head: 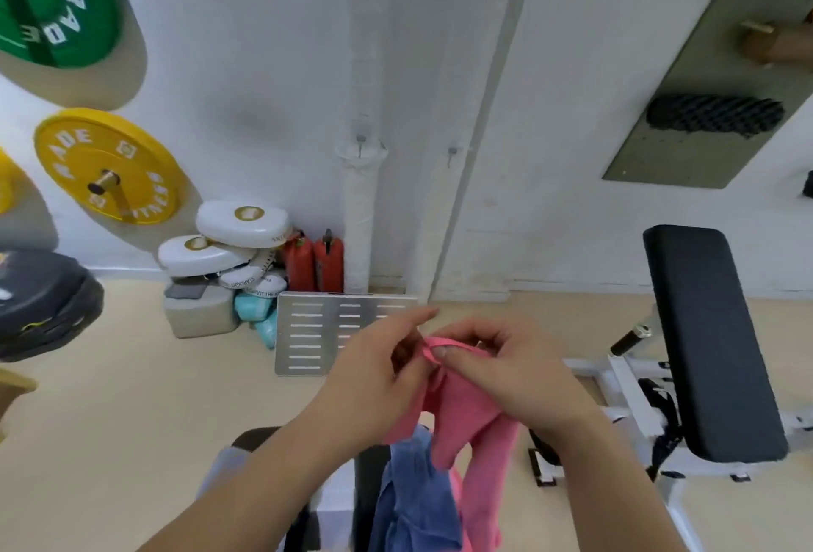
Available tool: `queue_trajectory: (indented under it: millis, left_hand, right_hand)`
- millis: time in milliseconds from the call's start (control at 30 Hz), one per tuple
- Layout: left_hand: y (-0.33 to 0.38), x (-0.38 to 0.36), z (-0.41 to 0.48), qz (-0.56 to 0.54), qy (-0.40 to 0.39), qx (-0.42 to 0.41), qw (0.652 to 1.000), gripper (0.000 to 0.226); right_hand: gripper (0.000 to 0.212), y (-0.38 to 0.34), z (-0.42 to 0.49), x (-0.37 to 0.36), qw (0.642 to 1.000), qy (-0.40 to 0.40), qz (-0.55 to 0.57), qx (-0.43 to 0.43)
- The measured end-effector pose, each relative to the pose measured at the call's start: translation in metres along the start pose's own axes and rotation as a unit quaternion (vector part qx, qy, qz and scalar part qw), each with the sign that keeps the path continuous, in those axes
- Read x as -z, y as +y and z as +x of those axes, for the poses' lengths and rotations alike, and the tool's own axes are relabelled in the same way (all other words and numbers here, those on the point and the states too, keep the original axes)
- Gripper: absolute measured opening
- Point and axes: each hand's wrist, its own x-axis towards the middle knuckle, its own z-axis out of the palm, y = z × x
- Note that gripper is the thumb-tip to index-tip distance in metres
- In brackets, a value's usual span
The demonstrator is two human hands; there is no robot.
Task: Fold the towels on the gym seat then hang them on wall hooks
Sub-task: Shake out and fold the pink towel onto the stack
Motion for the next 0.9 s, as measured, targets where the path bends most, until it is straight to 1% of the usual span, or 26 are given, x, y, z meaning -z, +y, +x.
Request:
queue_trajectory:
  millis: [67, 133, 200, 267, 300, 433, 567, 633, 700, 767, 833, 900]
  left_hand:
    - [-0.002, -0.01, -0.002, 0.053, 0.015, -0.018, 0.998, 0.021]
    - [-0.005, -0.013, -0.004, 0.05, 0.04, 0.007, 0.998, 0.017]
    - [-0.006, -0.014, -0.005, 0.044, 0.053, 0.027, 0.997, 0.018]
    - [-0.006, -0.014, -0.005, 0.038, 0.064, 0.045, 0.996, 0.02]
    - [-0.006, -0.013, -0.004, 0.029, 0.081, 0.058, 0.995, 0.02]
    - [-0.013, -0.005, 0.007, -0.012, 0.169, 0.129, 0.977, 0.018]
    - [-0.033, 0.008, 0.015, 0.0, 0.202, 0.16, 0.966, 0.018]
    - [-0.041, 0.014, 0.019, 0.027, 0.183, 0.161, 0.97, 0.018]
    - [-0.044, 0.014, 0.02, 0.065, 0.114, 0.161, 0.978, 0.02]
    - [-0.042, 0.004, 0.016, 0.087, 0.034, 0.154, 0.984, 0.02]
    - [-0.037, -0.014, 0.009, 0.106, -0.023, 0.098, 0.989, 0.016]
    - [-0.027, -0.034, 0.0, 0.083, -0.076, 0.023, 0.993, 0.017]
  right_hand:
    - [0.002, 0.009, 0.003, 0.004, 1.0, 0.009, -0.012, 0.009]
    - [0.005, 0.028, 0.004, 0.009, 1.0, 0.014, -0.02, 0.0]
    - [0.01, 0.051, 0.002, 0.015, 0.999, 0.0, -0.045, -0.028]
    - [0.011, 0.075, -0.003, 0.022, 0.997, -0.018, -0.061, -0.05]
    - [0.01, 0.085, -0.005, 0.024, 0.996, -0.019, -0.065, -0.06]
    - [0.01, 0.121, -0.014, 0.035, 0.987, 0.006, -0.118, -0.11]
    - [0.008, 0.154, -0.024, 0.05, 0.968, 0.051, -0.157, -0.191]
    - [0.011, 0.162, -0.031, 0.059, 0.96, 0.081, -0.155, -0.22]
    - [0.012, 0.157, -0.037, 0.066, 0.961, 0.109, -0.123, -0.223]
    - [0.011, 0.141, -0.041, 0.063, 0.965, 0.147, -0.08, -0.2]
    - [0.013, 0.117, -0.039, 0.048, 0.974, 0.157, -0.056, -0.155]
    - [0.01, 0.095, -0.032, 0.027, 0.985, 0.116, -0.067, -0.107]
